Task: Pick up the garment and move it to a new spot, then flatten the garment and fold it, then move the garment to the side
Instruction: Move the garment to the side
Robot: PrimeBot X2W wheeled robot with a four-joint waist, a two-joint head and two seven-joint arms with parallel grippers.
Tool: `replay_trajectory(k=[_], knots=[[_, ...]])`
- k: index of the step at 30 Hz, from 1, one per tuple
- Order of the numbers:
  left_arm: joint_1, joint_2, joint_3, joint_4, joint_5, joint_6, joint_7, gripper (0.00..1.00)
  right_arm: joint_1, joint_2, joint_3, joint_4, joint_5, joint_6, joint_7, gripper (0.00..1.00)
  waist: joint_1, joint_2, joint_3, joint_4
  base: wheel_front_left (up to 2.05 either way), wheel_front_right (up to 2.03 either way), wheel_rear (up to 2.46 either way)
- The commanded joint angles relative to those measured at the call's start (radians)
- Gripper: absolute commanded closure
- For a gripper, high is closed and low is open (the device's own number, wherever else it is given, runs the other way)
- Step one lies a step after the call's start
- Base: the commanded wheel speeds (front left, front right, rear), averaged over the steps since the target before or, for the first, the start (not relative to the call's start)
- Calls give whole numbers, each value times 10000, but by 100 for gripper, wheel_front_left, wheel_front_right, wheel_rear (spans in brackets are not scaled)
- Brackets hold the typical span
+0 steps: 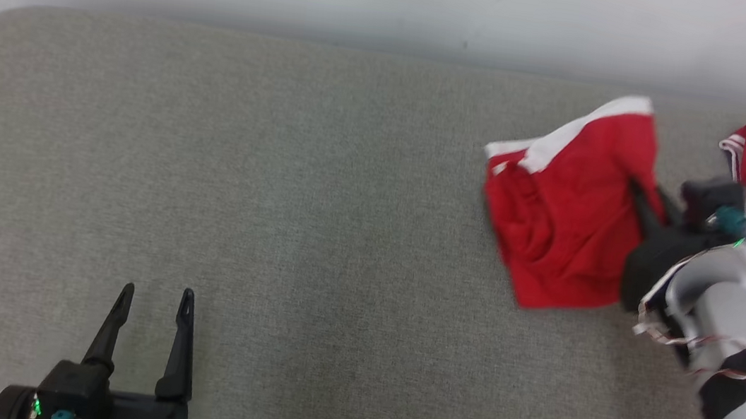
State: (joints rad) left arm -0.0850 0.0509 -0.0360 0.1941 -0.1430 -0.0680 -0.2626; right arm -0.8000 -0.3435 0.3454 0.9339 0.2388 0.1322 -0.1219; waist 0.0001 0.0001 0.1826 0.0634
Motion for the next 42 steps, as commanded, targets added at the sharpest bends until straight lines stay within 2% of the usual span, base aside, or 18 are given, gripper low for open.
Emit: replay_trajectory(k=[1,7,16,24,32,42], knots=[[-160,-11,-46,-61,9,-16,-21,0,-211,-229,80,-107,92,-28,86,100,-1,-1,380,-169,0,0,0],[-648,-9,-229,-403,177,-164,-21,0,-917,-1380,477,-494,439,-28,580,100,-1,-1,1160,-295,0,0,0],[-1136,-8,-269,-1319,502,-378,-19,0,-1682,-2624,728,-1172,839,-28,1119,100,-1,-1,2006,-818,0,0,0],[-1442,46,-402,-2030,692,-553,-22,0,-2179,-3363,1069,-2001,1320,-28,1859,100,-1,-1,2480,-1474,0,0,0],[-1582,262,-572,-2776,761,-599,-21,0,-2633,-4406,1199,-2543,1860,-28,2502,100,-1,-1,3028,-1922,0,0,0],[-1662,501,-566,-3327,834,-629,-21,0,-2943,-4875,1018,-2229,1713,-28,2389,100,-1,-1,3655,-2177,0,0,0]])
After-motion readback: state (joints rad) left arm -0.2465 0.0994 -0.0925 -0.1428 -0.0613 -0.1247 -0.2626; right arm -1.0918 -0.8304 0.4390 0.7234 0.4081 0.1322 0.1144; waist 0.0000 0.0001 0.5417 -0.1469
